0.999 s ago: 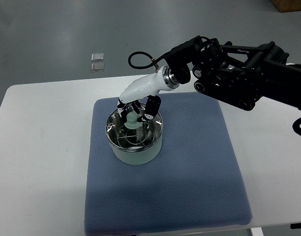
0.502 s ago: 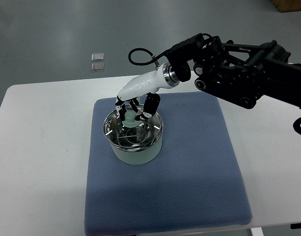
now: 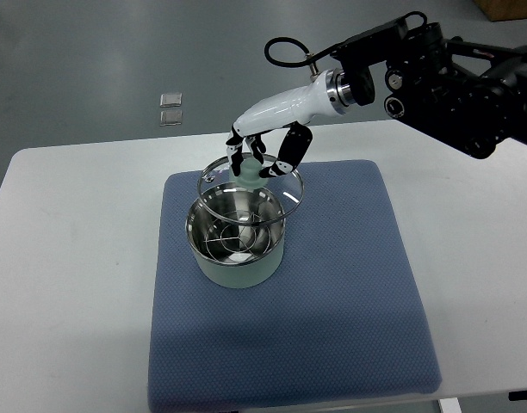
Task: Open lid and place right of pot
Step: 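Lift the glass lid up off the pot with the right hand, then carry the lid beside the pot and lower it onto the mat, then release the knob and withdraw the right hand away from the lid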
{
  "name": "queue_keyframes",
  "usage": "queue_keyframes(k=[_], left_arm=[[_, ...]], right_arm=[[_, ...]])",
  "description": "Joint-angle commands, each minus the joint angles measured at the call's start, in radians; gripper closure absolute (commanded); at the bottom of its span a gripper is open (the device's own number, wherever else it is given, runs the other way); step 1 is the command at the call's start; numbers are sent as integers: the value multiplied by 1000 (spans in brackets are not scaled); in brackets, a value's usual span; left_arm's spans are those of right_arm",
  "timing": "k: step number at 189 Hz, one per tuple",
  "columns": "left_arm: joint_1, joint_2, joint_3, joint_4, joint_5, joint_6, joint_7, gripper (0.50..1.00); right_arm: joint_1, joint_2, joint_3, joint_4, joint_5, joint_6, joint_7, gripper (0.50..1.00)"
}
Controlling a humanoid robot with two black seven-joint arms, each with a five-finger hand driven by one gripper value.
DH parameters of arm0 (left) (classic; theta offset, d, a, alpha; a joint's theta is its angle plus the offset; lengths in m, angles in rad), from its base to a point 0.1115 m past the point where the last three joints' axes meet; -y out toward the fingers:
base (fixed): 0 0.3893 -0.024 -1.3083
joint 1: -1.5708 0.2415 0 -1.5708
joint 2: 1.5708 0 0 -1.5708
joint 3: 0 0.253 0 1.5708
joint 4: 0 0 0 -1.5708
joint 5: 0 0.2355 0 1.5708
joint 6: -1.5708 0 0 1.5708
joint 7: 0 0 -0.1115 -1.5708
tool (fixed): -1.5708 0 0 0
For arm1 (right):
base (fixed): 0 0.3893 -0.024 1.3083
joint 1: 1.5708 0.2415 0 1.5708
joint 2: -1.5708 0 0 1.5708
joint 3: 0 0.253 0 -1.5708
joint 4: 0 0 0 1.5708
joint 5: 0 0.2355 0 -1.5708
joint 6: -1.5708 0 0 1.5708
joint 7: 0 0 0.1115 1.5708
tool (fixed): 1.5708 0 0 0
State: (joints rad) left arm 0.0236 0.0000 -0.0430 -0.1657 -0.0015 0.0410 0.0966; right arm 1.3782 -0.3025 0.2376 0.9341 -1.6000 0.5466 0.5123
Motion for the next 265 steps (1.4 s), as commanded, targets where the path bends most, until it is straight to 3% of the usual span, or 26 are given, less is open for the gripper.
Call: queue_keyframes(k=[1, 61, 127, 265], left_arm=[[-1, 0, 0, 0, 0, 0, 0, 500], [1, 0, 0, 0, 0, 0, 0, 500], [-1, 0, -2, 0, 0, 0, 0, 500], [-1, 0, 0, 0, 0, 0, 0, 500]], right_arm=[[-7, -63, 0, 0, 0, -7, 17, 1000], [-83, -187, -1, -6, 0, -53, 49, 1000], [-179, -182, -21, -51, -5, -137, 49, 1000], [-295, -153, -23, -150, -6, -232, 54, 1000]])
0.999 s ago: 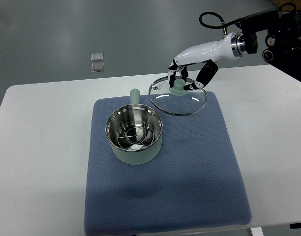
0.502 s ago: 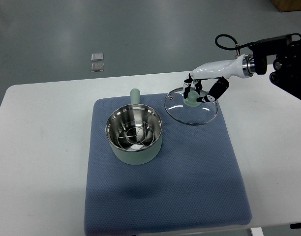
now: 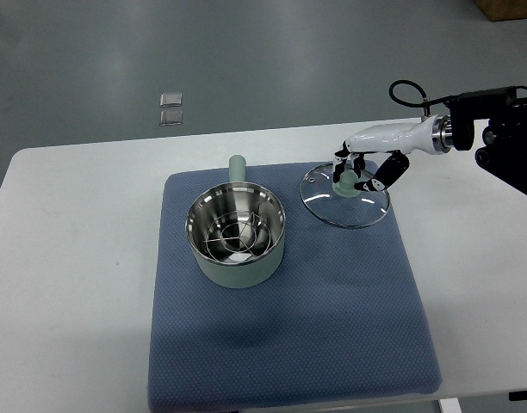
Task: Open lid and place right of pot
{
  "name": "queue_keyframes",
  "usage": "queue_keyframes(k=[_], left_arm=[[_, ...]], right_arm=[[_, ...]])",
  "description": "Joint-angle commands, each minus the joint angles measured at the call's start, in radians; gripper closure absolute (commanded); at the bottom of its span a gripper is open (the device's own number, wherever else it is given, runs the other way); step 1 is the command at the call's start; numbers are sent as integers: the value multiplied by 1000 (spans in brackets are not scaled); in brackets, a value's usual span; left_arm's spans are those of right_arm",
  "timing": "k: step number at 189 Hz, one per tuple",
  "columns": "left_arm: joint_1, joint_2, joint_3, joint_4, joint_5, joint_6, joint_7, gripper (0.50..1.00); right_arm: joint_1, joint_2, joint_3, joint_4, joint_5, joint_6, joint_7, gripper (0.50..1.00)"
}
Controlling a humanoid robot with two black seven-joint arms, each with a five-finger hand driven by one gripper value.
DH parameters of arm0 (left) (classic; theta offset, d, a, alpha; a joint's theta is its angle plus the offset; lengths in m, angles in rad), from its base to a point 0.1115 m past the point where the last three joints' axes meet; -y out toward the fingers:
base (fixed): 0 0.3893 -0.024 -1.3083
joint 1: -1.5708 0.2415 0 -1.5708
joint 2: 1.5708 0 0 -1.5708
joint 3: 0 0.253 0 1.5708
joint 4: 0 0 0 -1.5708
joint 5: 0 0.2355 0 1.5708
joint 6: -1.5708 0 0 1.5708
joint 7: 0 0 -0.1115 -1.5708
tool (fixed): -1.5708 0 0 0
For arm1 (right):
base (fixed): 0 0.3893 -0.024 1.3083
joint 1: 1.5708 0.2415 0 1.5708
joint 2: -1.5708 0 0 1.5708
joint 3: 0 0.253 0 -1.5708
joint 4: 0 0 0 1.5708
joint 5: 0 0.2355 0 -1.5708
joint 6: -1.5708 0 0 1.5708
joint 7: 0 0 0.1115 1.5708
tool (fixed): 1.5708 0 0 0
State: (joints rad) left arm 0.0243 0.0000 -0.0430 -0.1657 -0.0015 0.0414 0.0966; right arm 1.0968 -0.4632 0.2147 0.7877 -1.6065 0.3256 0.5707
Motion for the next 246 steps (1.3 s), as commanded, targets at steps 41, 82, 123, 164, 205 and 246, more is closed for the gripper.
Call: queue_keyframes(k=[41, 82, 123, 164, 205, 246], left_arm=[[0, 0, 0, 0, 0, 0, 0, 500], [0, 0, 0, 0, 0, 0, 0, 500], [-1, 0, 0, 0, 0, 0, 0, 500], [-1, 0, 0, 0, 0, 0, 0, 500], [0, 0, 0, 0, 0, 0, 0, 500], [-1, 0, 0, 0, 0, 0, 0, 500]], right_arm=[[-32, 40, 3, -25, 11, -42, -2, 632], [-28, 38, 12, -27, 112, -26, 0, 568], [-32, 47, 23, -74, 405, 46, -8, 570], [-52, 103, 25, -150, 787, 107, -29, 570], [-84, 138, 23, -211, 1286, 141, -293, 570], [-123, 170, 83, -238, 1749, 115, -574, 570]])
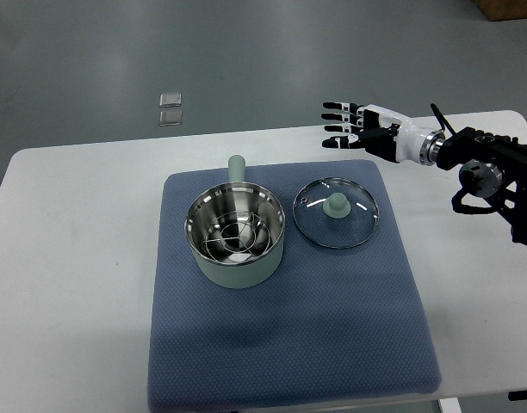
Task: Open lid and place right of pot
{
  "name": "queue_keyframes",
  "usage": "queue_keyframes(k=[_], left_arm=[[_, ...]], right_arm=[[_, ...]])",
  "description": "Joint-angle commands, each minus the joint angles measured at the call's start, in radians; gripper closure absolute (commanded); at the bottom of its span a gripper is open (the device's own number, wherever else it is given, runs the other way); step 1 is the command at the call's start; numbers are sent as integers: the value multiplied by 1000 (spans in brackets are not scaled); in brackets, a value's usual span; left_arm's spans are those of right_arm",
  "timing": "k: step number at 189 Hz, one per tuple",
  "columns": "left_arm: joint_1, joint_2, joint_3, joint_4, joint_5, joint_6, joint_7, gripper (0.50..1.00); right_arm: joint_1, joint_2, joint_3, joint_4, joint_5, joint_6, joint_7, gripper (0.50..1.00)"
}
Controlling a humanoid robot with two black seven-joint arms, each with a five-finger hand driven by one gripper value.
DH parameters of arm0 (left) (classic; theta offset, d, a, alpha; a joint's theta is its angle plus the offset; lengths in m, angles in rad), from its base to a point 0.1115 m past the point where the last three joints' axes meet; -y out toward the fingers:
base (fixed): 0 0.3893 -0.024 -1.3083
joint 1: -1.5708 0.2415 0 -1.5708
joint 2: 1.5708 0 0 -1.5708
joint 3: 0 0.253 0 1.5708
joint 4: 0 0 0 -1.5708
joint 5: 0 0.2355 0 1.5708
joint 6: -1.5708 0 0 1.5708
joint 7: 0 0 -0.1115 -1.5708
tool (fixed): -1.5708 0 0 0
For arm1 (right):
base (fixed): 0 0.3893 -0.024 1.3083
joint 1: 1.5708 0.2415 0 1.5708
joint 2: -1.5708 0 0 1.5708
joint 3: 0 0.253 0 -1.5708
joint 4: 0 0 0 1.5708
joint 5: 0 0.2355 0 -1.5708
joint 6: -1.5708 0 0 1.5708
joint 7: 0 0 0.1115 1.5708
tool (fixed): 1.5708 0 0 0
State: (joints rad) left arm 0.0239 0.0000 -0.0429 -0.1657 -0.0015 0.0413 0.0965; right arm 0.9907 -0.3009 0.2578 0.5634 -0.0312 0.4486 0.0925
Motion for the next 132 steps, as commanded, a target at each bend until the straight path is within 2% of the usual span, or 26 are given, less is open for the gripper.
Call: queue_keyframes(k=[1, 48, 91, 114, 132], left_arm=[[-1, 0, 0, 0, 0, 0, 0, 500], [-1, 0, -2, 0, 0, 0, 0, 500], [-1, 0, 0, 0, 0, 0, 0, 500], [-1, 0, 0, 0, 0, 0, 0, 500], [1, 0, 0, 0, 0, 0, 0, 500]], right_arm=[[-17, 8, 40, -14, 174, -8, -96, 570], [-43, 32, 98, -26, 301, -13, -116, 568], [-49, 37, 98, -28, 318, -62, -120, 566], [-49, 37, 100, -26, 335, -71, -206, 566], [-47, 37, 100, -26, 346, -80, -215, 566]])
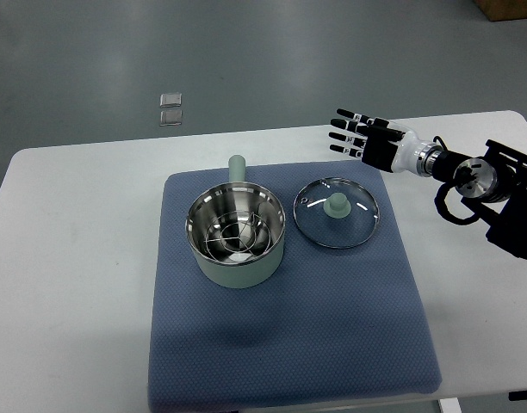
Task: Open lid and place right of pot
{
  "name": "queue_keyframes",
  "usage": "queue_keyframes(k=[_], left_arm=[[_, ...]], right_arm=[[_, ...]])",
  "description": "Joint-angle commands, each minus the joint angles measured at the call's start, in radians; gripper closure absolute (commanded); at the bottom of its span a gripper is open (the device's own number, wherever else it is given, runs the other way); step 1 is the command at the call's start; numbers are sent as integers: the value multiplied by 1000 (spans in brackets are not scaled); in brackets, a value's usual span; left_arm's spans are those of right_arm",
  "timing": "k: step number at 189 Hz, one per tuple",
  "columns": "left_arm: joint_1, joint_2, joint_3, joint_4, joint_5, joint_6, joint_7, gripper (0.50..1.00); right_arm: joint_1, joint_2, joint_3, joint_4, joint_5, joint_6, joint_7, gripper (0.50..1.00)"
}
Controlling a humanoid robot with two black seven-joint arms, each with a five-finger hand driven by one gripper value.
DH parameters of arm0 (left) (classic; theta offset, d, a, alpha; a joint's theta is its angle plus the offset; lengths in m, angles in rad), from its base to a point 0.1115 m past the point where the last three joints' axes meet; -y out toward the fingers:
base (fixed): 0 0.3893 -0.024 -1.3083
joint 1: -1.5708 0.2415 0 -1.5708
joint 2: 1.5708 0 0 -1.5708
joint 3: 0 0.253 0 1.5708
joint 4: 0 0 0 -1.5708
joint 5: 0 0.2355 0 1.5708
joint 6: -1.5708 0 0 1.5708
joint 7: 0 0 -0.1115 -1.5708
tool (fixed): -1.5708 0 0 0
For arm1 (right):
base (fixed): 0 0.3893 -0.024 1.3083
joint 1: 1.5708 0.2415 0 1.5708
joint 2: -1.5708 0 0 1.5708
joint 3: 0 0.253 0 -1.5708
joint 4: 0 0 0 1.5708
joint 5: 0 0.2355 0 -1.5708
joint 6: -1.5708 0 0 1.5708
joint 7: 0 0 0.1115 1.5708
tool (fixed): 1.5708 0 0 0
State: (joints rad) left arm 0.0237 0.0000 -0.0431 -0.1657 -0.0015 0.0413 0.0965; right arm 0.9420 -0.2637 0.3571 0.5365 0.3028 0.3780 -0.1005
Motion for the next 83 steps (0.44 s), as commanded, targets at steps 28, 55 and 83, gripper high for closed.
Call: queue_keyframes(k=[28, 55, 83], left_arm=[[1, 0, 0, 0, 0, 0, 0, 500], [1, 0, 0, 0, 0, 0, 0, 500], [1, 0, 0, 0, 0, 0, 0, 500]], right_arm=[[1, 0, 2, 0, 13, -8, -15, 566], [-2, 12, 2, 3, 10, 4, -4, 564], [-9, 15, 2, 5, -1, 4, -4, 564]])
